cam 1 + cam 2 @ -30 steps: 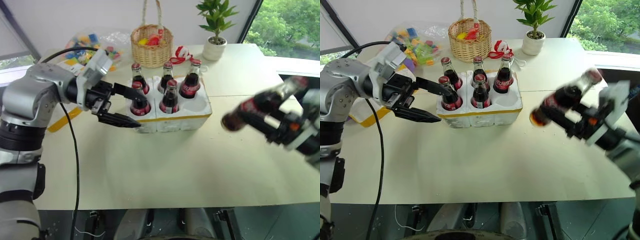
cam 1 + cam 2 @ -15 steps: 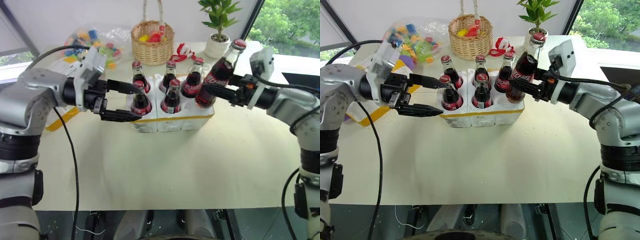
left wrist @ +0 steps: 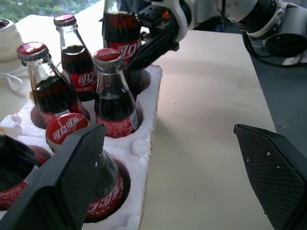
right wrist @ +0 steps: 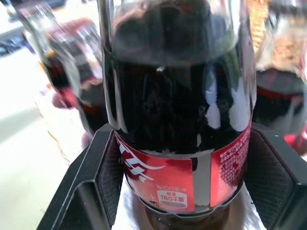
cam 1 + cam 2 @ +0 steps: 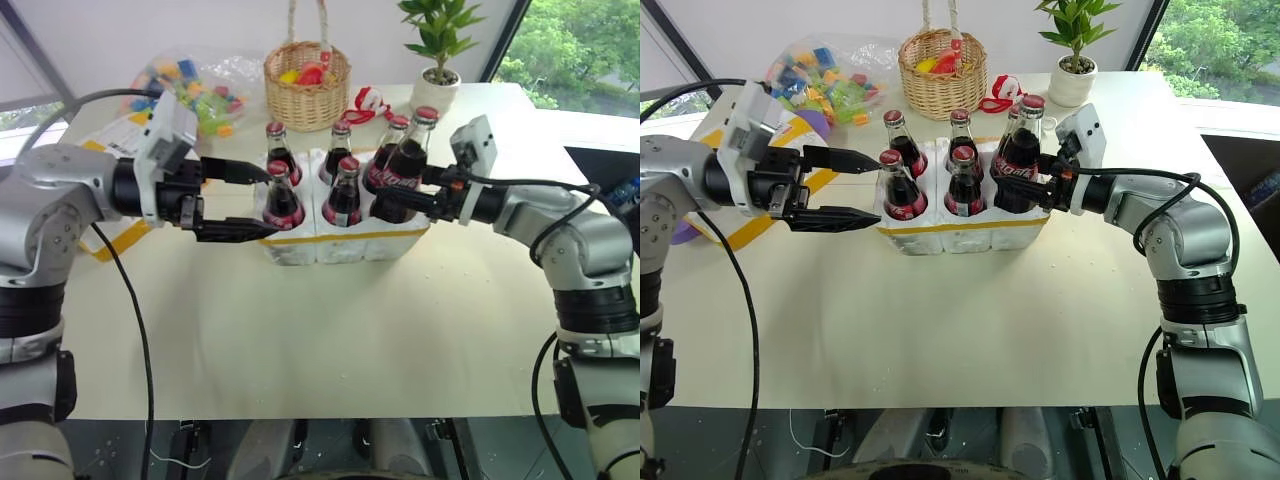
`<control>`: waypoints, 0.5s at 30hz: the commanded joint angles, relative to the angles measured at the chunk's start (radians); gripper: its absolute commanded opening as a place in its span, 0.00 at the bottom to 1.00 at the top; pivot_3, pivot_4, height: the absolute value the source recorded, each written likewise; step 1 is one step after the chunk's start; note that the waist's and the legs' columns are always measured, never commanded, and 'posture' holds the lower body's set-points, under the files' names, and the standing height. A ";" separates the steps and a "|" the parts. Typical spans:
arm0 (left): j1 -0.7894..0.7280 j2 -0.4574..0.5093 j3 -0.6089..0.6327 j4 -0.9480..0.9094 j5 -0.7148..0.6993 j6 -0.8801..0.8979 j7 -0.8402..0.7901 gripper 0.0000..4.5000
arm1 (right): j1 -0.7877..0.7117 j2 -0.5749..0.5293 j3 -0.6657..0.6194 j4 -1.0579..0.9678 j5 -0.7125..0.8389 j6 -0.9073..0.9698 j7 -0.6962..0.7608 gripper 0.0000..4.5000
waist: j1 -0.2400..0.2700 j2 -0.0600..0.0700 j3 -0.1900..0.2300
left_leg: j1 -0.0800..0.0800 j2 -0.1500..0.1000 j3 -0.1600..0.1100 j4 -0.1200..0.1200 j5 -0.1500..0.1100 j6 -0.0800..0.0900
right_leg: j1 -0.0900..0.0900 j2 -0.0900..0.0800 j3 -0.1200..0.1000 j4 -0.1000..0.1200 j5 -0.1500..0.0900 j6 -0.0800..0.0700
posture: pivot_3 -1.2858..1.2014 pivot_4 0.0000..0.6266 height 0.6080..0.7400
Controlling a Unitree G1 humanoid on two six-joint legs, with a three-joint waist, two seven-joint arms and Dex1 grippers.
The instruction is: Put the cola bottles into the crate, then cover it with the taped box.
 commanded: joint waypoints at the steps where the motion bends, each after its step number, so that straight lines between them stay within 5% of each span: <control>1: 0.000 0.018 0.039 -0.026 -0.013 -0.002 0.015 1.00 | -0.033 -0.007 -0.015 -0.003 -0.038 -0.039 0.020 0.63 | 0.000 0.000 0.000 | 0.000 0.000 0.000 0.000 0.000 0.000 | 0.000 0.000 0.000 0.000 0.000 0.000 | 0.52 0.24 0.94; 7: -0.002 0.019 0.038 -0.022 -0.014 -0.005 0.025 1.00 | -0.040 -0.001 -0.011 0.031 -0.079 -0.041 0.048 0.63 | 0.002 0.000 0.000 | 0.000 0.000 0.000 0.000 0.000 0.000 | 0.000 0.000 0.000 0.000 0.000 0.000 | 0.52 0.24 0.94; 11: 0.006 0.018 0.038 -0.018 -0.008 -0.009 0.038 1.00 | -0.028 0.023 -0.010 0.049 -0.082 -0.030 0.053 1.00 | 0.001 0.000 0.000 | 0.000 0.000 0.000 0.000 0.000 0.000 | 0.001 0.000 0.000 0.000 0.000 0.000 | 0.52 0.24 0.94; 15: 0.071 0.004 0.048 0.016 0.038 -0.072 0.068 1.00 | -0.019 0.018 -0.026 0.025 -0.097 -0.053 0.055 1.00 | -0.002 0.000 0.000 | 0.001 0.000 0.000 0.000 0.000 0.000 | 0.001 0.000 0.000 0.000 0.000 0.000 | 0.52 0.24 0.94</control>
